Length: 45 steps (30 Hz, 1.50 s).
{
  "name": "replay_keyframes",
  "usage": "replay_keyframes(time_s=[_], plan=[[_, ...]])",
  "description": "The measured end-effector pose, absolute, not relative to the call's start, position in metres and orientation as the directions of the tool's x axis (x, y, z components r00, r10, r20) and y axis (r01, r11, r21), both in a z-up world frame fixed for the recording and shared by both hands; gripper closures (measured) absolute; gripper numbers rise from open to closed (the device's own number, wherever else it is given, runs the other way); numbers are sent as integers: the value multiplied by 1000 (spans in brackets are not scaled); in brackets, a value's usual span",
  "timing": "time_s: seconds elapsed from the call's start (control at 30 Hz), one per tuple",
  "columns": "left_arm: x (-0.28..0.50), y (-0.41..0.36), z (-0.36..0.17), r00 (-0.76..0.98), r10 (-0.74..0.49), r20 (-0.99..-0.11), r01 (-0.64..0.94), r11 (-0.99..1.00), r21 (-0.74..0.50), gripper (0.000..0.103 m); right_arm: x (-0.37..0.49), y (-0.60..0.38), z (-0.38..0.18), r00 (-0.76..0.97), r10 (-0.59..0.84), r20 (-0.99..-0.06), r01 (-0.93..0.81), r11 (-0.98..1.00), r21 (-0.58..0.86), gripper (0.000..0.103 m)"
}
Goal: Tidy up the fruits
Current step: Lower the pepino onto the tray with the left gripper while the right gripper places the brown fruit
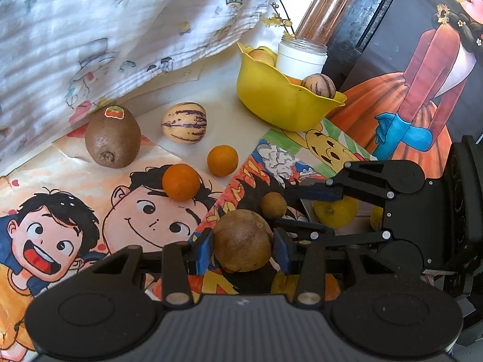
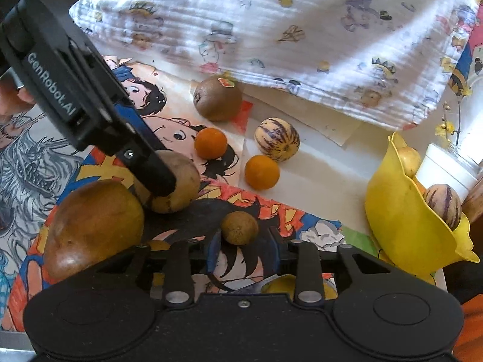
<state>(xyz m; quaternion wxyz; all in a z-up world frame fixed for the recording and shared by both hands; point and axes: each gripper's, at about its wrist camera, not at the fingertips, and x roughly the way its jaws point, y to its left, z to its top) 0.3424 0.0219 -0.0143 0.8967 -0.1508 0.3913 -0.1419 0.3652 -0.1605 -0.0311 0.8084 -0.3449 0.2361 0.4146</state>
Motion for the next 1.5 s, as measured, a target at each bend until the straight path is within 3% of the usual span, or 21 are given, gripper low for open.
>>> replay_keyframes(time_s=[0.47,1.07,1.5], plan=[[341,23,-13,657,-371,-656,134,914,-383,57,364,-163,-33,526,543,-654,-843,435,-316,73],[307,6,18,732,-379,-566,163,904,-395,57,290,-216,14,652,557,-514,-744,600,-294,73],[296,-57,21,717,-437,-544,243,887,-391,57,266,-292,1,737,419,-531,-616,740,-270,73]])
